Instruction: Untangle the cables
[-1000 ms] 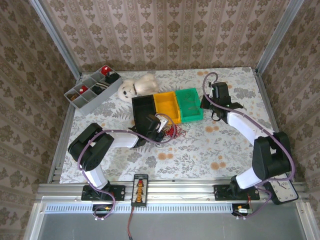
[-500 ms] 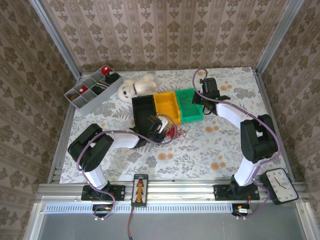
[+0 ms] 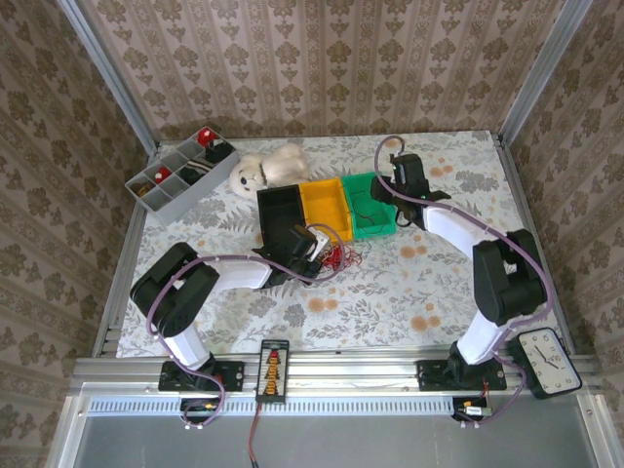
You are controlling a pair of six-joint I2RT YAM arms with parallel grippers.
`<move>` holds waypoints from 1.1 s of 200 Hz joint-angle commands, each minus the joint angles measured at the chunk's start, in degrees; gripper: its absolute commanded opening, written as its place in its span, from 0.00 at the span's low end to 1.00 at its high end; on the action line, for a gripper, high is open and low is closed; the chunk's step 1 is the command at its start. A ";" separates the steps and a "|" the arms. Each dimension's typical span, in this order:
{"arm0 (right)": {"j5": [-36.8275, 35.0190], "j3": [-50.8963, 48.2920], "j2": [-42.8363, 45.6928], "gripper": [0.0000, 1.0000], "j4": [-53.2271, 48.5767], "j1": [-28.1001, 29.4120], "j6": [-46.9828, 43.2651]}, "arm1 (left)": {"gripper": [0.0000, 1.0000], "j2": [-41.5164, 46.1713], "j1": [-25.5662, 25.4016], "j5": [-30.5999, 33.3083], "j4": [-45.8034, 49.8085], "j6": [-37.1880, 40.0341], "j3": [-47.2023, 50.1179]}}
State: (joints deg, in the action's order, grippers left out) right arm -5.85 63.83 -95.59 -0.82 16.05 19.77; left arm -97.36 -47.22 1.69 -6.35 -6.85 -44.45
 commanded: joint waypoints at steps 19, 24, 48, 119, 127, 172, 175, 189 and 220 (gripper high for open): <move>3.27 -10.41 10.89 0.55 0.22 4.35 0.91 | 0.00 1.54 -0.33 -2.30 1.74 2.08 0.06; 4.26 -12.29 12.15 0.55 0.13 5.52 0.97 | 0.00 1.49 -0.32 -2.54 1.47 2.11 0.19; 8.65 -18.04 14.30 0.53 0.84 9.79 0.37 | 0.00 1.47 -0.24 -4.75 -0.14 2.83 1.02; 17.63 -14.35 3.80 0.37 -0.44 11.98 -1.07 | 0.00 0.52 -0.24 -6.06 -0.92 3.15 1.21; 17.91 -13.82 2.90 0.36 -0.59 11.98 -1.15 | 0.00 0.59 -0.19 -5.84 -0.90 3.11 1.24; 18.42 -12.15 -0.55 0.28 -0.88 11.98 -1.06 | 0.00 0.59 -0.20 -5.62 -0.80 2.89 1.38; 18.56 -12.15 -0.56 0.28 -0.99 11.98 -1.05 | 0.00 0.55 -0.21 -5.45 -0.77 2.74 1.48; 19.02 -12.56 -0.20 0.29 -1.12 12.07 -0.80 | 0.00 0.68 -0.19 -5.15 -1.04 2.44 1.70; 18.62 -13.87 3.73 0.29 -1.84 12.16 -1.50 | 0.00 0.34 -0.23 -4.65 -2.02 2.37 2.51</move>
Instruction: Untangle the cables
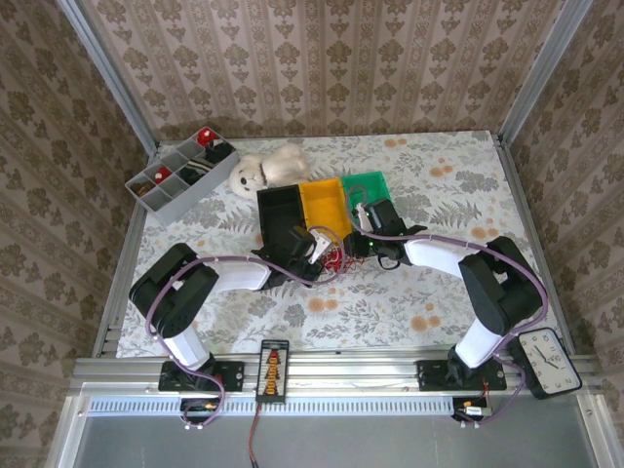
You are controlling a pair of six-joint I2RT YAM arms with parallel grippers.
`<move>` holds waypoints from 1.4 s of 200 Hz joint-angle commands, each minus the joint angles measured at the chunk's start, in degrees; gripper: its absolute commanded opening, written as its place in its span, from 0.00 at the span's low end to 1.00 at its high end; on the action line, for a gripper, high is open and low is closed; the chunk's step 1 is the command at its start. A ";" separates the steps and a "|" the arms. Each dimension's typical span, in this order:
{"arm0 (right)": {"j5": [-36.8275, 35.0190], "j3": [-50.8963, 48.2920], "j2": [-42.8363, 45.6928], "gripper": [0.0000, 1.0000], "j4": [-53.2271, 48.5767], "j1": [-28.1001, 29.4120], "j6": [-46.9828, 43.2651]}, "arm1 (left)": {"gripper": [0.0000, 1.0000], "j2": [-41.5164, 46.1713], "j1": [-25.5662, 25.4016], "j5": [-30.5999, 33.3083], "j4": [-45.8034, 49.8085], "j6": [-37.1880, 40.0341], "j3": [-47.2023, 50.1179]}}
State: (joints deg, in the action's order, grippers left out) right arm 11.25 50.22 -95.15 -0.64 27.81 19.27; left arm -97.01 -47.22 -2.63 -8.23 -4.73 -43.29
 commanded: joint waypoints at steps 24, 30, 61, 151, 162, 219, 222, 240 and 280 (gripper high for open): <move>1.66 -0.64 4.89 0.30 -3.32 0.65 -1.57 | 0.00 -1.95 -0.70 2.35 0.36 0.07 0.79; 2.04 -0.69 4.92 0.30 -3.79 0.79 -1.59 | 0.00 -2.49 -0.92 2.63 0.31 0.05 0.62; 2.34 -1.21 3.91 0.30 -5.84 1.54 -2.80 | 0.00 -3.53 -2.07 3.31 -0.91 0.39 0.75; 0.10 -1.26 0.45 0.26 -6.20 1.46 -4.09 | 0.00 -2.48 -2.26 4.28 -2.19 0.16 2.15; -0.27 -1.26 0.24 0.20 -6.12 1.45 -4.06 | 0.00 -2.48 -2.26 4.38 -2.19 0.10 2.15; -10.46 -6.09 4.81 0.00 -3.94 -0.57 1.08 | 0.00 -1.45 -2.00 8.07 -2.72 -1.98 3.75; -11.13 -6.36 5.07 0.00 -4.18 -0.83 1.61 | 0.00 -1.31 -2.00 8.18 -2.81 -2.09 3.88; -15.75 -7.30 6.31 0.00 -6.24 -2.58 5.37 | 0.00 -0.74 -1.58 8.49 -3.28 -2.80 4.82; -21.17 -9.24 9.65 0.00 -10.16 -7.95 14.87 | 0.00 -0.28 -0.29 10.69 -3.95 -5.05 6.36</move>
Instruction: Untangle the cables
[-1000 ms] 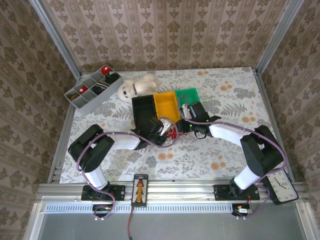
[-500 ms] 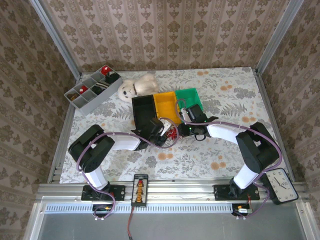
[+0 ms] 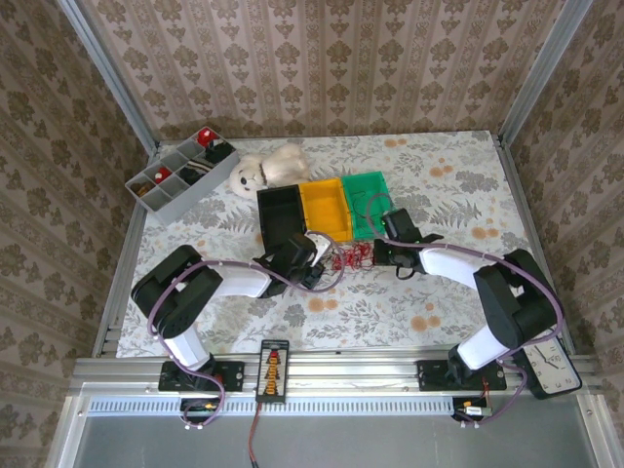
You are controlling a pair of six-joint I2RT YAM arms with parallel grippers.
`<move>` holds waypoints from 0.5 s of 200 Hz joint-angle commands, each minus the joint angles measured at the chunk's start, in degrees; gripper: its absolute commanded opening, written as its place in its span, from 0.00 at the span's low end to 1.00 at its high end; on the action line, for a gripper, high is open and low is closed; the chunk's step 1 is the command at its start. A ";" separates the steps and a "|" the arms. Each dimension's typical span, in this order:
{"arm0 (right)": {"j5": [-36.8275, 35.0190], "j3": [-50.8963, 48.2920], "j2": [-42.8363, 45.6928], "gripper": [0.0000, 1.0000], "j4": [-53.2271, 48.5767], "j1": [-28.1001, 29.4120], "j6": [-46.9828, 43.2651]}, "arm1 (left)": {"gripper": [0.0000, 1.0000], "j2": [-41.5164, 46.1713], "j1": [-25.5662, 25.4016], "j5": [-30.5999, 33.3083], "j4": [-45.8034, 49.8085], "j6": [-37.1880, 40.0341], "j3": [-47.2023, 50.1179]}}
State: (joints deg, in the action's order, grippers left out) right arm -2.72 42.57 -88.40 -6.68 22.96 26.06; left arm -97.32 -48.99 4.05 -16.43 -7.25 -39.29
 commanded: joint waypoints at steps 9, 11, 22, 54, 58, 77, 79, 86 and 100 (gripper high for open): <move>-7.68 -1.91 3.52 0.00 -5.14 -4.66 10.58 | 0.00 0.11 1.78 4.59 4.12 -3.13 2.74; -7.71 -1.98 3.60 0.00 -5.25 -4.84 10.80 | 0.00 0.15 1.84 4.70 4.01 -3.24 2.84; -7.69 -2.43 4.25 0.00 -5.75 -6.53 13.06 | 0.00 0.35 2.19 5.03 3.40 -3.68 3.40; -9.33 -2.93 5.66 0.00 -6.90 -8.58 14.40 | 0.00 1.03 3.08 7.49 3.12 -5.76 4.73; -9.52 -3.01 5.84 0.00 -7.29 -8.93 14.57 | 0.00 1.15 3.38 7.72 3.07 -6.11 4.98; -9.66 -3.60 6.63 0.00 -8.17 -10.82 15.59 | 0.00 1.99 4.07 7.75 2.09 -6.82 6.55; -9.60 -3.67 6.72 0.00 -8.17 -11.03 15.70 | 0.00 2.10 4.08 7.64 1.96 -6.77 6.69; -9.48 -3.96 7.12 0.00 -8.25 -11.80 16.01 | 0.00 2.38 4.08 7.24 1.55 -6.52 7.06; -9.48 -4.41 7.80 0.00 -8.29 -13.20 16.38 | 0.00 2.65 3.84 6.32 1.26 -6.06 7.29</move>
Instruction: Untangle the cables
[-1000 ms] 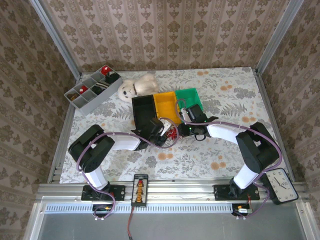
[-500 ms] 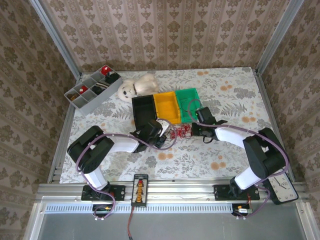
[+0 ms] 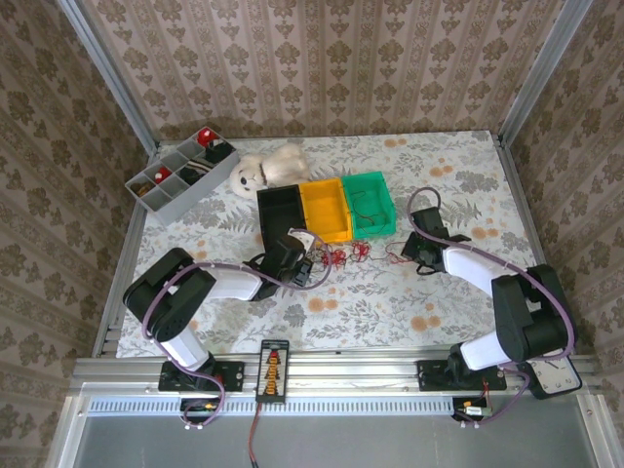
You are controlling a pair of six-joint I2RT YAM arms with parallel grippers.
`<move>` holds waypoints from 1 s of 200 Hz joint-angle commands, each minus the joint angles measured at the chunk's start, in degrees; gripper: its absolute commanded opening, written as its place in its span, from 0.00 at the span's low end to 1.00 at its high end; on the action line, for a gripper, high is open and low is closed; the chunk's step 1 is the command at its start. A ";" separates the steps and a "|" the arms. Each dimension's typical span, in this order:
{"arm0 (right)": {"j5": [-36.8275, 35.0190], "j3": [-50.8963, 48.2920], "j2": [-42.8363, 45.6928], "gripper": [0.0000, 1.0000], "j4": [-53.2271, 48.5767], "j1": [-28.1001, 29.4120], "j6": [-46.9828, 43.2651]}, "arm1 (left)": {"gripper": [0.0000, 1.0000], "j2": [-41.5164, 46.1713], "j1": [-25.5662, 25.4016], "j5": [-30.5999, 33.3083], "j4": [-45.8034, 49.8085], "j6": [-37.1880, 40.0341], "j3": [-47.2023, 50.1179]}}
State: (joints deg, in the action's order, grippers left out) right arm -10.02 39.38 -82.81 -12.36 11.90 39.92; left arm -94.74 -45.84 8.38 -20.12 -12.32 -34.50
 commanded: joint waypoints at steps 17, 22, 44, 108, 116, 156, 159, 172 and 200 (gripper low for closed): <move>-2.40 -1.31 2.66 0.00 -2.84 -3.71 2.66 | 0.00 0.00 0.43 1.49 4.61 -0.39 2.36; -2.05 -1.44 2.65 0.00 -2.65 -4.19 2.64 | 0.00 -0.08 0.33 1.39 4.51 -0.19 2.21; -0.43 -1.81 5.66 0.00 -1.06 -6.19 1.60 | 0.00 -0.75 0.19 1.00 4.61 0.36 1.32; 0.22 -0.89 9.58 0.00 -2.22 -12.25 -3.72 | 0.00 -1.42 0.45 2.06 4.81 -0.01 0.71; 0.96 -0.64 9.91 0.00 -1.54 -12.25 -5.12 | 0.00 -1.46 0.35 1.82 4.57 0.09 0.75; 11.58 3.23 11.62 0.00 4.91 -10.96 -10.01 | 0.00 -2.27 0.13 1.66 5.23 0.44 -0.31; 12.16 3.69 11.61 0.00 5.44 -10.55 -10.38 | 0.00 -2.42 0.11 1.66 5.42 0.53 -0.52; 13.82 6.51 10.73 0.00 6.80 -8.54 -11.38 | 0.00 -3.05 -0.08 1.57 5.57 0.63 -1.21; 15.79 14.97 5.05 0.00 8.51 -4.23 -12.23 | 0.00 -3.87 -0.25 1.46 5.46 0.97 -1.96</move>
State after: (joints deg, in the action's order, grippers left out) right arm 1.04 47.29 -74.00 -8.69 4.71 30.30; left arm -95.90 -45.87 9.15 -19.35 -12.27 -36.10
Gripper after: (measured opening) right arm 0.049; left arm 0.057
